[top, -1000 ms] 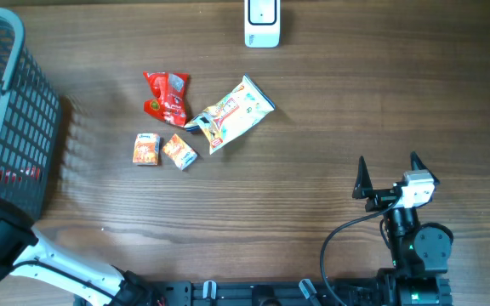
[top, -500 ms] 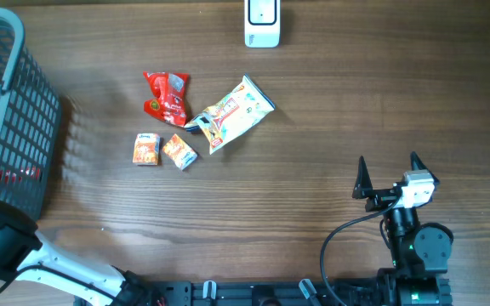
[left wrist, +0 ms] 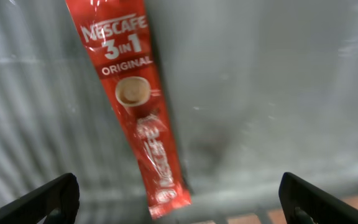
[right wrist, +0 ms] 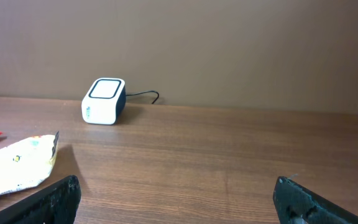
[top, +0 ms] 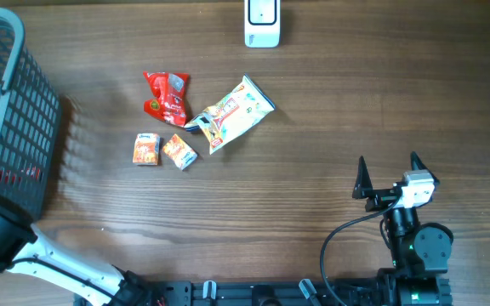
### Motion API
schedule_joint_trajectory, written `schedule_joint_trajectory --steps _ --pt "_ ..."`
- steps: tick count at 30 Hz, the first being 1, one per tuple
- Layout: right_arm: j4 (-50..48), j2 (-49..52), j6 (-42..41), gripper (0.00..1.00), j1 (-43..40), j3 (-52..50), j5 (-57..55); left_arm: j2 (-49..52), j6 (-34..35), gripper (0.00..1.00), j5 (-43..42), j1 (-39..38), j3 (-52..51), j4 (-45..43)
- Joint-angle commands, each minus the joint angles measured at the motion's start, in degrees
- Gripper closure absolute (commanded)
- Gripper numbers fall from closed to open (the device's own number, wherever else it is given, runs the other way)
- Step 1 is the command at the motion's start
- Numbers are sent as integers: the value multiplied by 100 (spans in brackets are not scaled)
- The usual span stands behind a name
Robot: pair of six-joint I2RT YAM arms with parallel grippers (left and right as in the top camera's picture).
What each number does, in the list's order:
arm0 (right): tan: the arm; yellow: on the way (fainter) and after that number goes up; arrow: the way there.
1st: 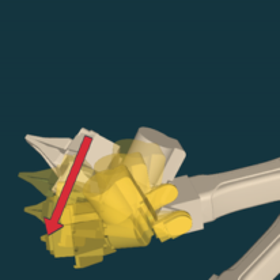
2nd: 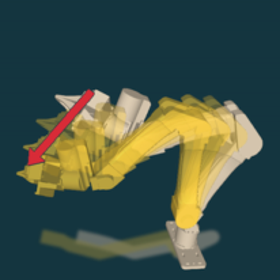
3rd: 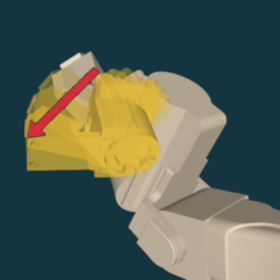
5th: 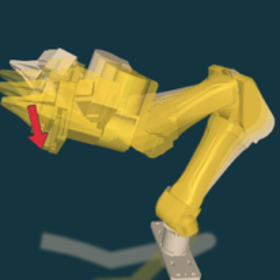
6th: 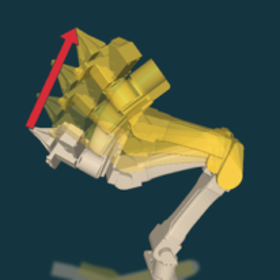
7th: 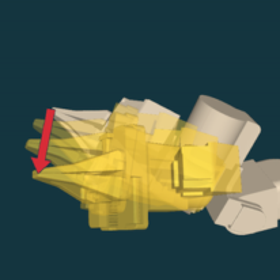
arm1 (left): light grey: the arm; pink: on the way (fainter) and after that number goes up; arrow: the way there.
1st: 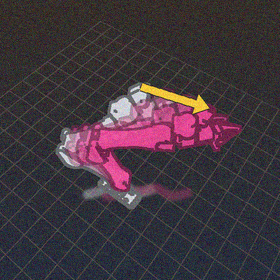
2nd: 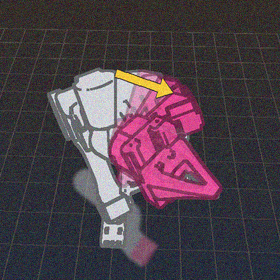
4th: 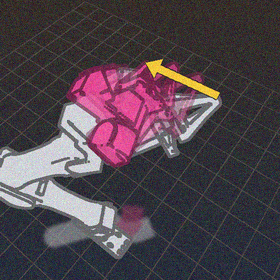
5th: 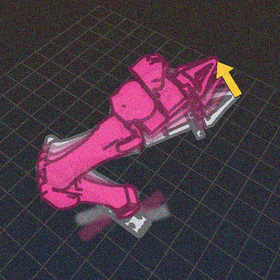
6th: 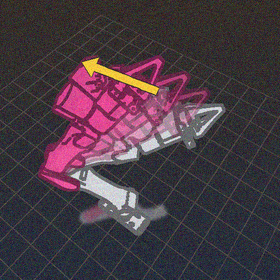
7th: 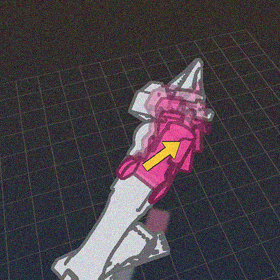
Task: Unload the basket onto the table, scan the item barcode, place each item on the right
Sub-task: 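Lift the Nescafe stick out of the basket with the left gripper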
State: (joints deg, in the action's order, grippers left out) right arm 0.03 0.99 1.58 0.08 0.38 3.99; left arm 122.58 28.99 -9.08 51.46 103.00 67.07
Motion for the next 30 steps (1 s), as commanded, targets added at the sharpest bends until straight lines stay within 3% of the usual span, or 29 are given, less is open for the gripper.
schedule_joint_trajectory --steps 1,9,13,21,25,30 --pt "-9 -42 -48 0 24 -9 -81 157 15 0 131 -31 -199 -212" --pt "-11 -42 -46 0 24 -9 -81 365 15 2 129 -31 -470 -549" --pt "-11 -42 -48 0 24 -9 -81 387 15 11 129 -31 -603 -717" --pt "-11 -42 -48 0 24 -9 -81 387 15 64 214 -31 -669 -820" --pt "-9 -42 -48 0 24 -9 -81 387 13 96 278 -31 -669 -811" --pt "-11 -42 -48 0 24 -9 -81 387 11 96 278 -31 -669 -796"
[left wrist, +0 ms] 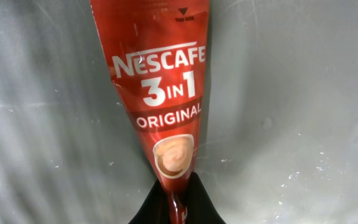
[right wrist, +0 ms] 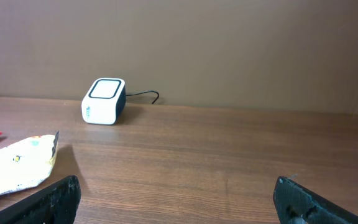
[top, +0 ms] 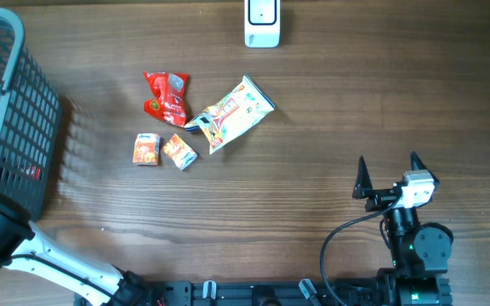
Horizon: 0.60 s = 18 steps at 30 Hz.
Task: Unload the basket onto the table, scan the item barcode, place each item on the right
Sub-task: 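Lift the Nescafe stick out of the basket with the left gripper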
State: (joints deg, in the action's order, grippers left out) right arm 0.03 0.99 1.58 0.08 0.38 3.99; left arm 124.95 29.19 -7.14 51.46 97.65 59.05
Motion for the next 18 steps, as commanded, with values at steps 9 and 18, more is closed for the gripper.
schedule_joint_trajectory --steps 9,18 --pt "-11 -42 -50 0 24 -9 -81 44 -7 96 59 -35 83 291" --pt "-11 -42 -46 0 24 -9 -81 -688 -7 96 59 -63 367 350"
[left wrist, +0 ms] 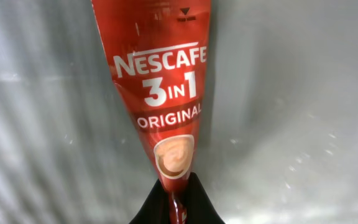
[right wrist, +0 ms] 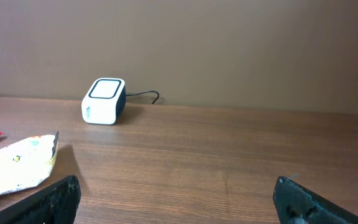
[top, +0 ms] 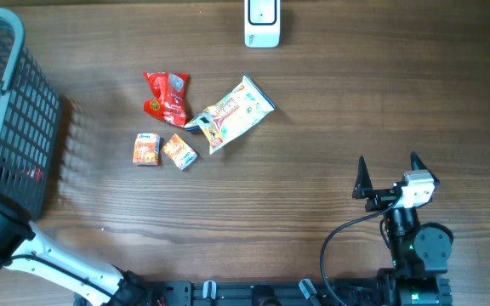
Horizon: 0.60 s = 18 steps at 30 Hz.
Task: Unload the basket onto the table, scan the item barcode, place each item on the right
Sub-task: 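Lift the Nescafe stick out of the basket with the left gripper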
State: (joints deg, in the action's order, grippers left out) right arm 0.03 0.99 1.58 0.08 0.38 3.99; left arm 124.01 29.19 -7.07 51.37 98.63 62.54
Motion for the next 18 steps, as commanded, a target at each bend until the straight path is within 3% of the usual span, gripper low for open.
schedule_joint_trajectory --steps 1,8,14,18 --pt "-11 -42 -46 0 24 -9 -81 -686 -7 96 52 -55 295 -7" --pt "-11 -42 -48 0 24 -9 -81 -1353 -4 96 0 -55 334 -70" --pt "-11 -42 -48 0 24 -9 -81 -1862 101 96 -970 -55 334 -264" --pt "-11 -42 -46 0 24 -9 -81 -2271 284 96 -1119 -70 334 -398"
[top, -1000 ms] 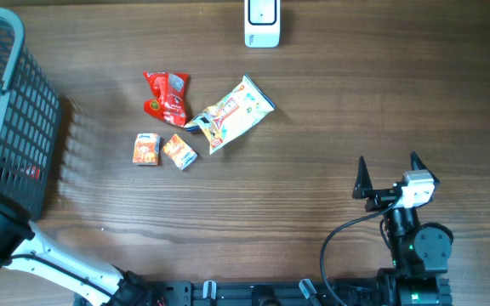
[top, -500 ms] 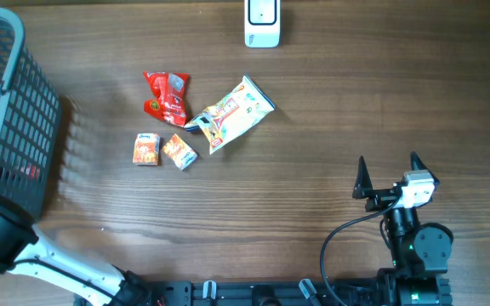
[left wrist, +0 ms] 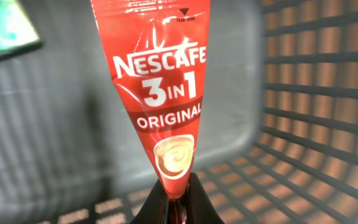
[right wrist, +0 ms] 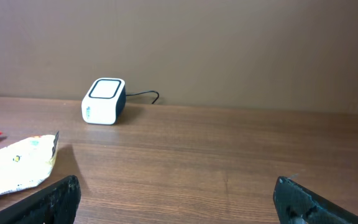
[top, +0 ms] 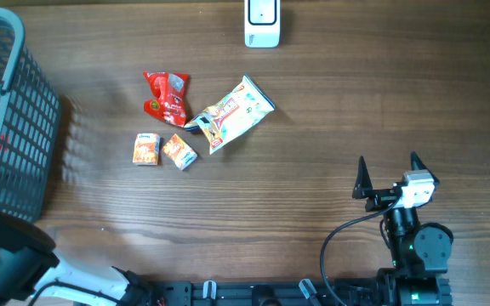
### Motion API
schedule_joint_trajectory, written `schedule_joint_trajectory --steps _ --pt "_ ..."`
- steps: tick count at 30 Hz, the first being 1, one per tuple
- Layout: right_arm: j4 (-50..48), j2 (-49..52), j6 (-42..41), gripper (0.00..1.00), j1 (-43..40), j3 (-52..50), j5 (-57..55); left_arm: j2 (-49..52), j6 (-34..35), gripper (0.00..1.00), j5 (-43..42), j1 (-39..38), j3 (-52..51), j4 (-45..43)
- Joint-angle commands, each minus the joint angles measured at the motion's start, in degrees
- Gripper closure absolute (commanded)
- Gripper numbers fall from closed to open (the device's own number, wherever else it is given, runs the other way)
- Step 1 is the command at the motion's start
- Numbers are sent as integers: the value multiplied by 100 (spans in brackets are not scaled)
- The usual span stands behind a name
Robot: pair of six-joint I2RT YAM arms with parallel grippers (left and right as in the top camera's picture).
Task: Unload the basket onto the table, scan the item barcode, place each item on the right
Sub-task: 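Lift the Nescafe stick out of the basket with the left gripper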
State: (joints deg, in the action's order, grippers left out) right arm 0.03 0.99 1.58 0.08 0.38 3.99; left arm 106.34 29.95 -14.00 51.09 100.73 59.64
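Note:
A red Nescafe 3in1 sachet (left wrist: 166, 106) stands up from my left gripper (left wrist: 173, 208), which is shut on its lower end inside the grey mesh basket (top: 7, 119). The basket's mesh wall (left wrist: 316, 124) shows behind the sachet. From overhead only the left arm (top: 7, 272) shows, at the front left corner. The white barcode scanner (top: 262, 21) sits at the table's far edge and also shows in the right wrist view, scanner (right wrist: 104, 93). My right gripper (top: 390, 178) rests open at the front right, right gripper (right wrist: 178, 194), with nothing between its fingers.
Left of the table's middle lie a red packet (top: 167, 98), a white and yellow pouch (top: 232, 113) and two small orange boxes (top: 147, 149) (top: 179, 151). The pouch (right wrist: 14, 165) also shows at the left of the right wrist view. A brown wall stands behind the scanner.
My left gripper, still shut on the sachet, now has the basket's mesh wall behind it instead of the grey floor. From overhead the left arm sits lower in frame. The right arm has not moved.
My left gripper was open over the sachet lying on the basket's grey floor. Then it was shut on the sachet's lower end, close to the floor, and stayed so. Now it holds the sachet up against the mesh wall. The right gripper stayed open and still.

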Motion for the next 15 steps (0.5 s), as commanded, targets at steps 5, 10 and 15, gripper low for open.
schedule_joint_trajectory --steps 5,10,15 --pt "-11 -42 -48 0 24 -9 -81 -1097 350 96 -424 -114 125 -411" --pt "-11 -42 -46 0 24 -9 -81 -1720 527 96 -466 -203 125 -791" --pt "-11 -42 -48 0 24 -9 -81 -2413 525 96 -470 -643 125 -1036"
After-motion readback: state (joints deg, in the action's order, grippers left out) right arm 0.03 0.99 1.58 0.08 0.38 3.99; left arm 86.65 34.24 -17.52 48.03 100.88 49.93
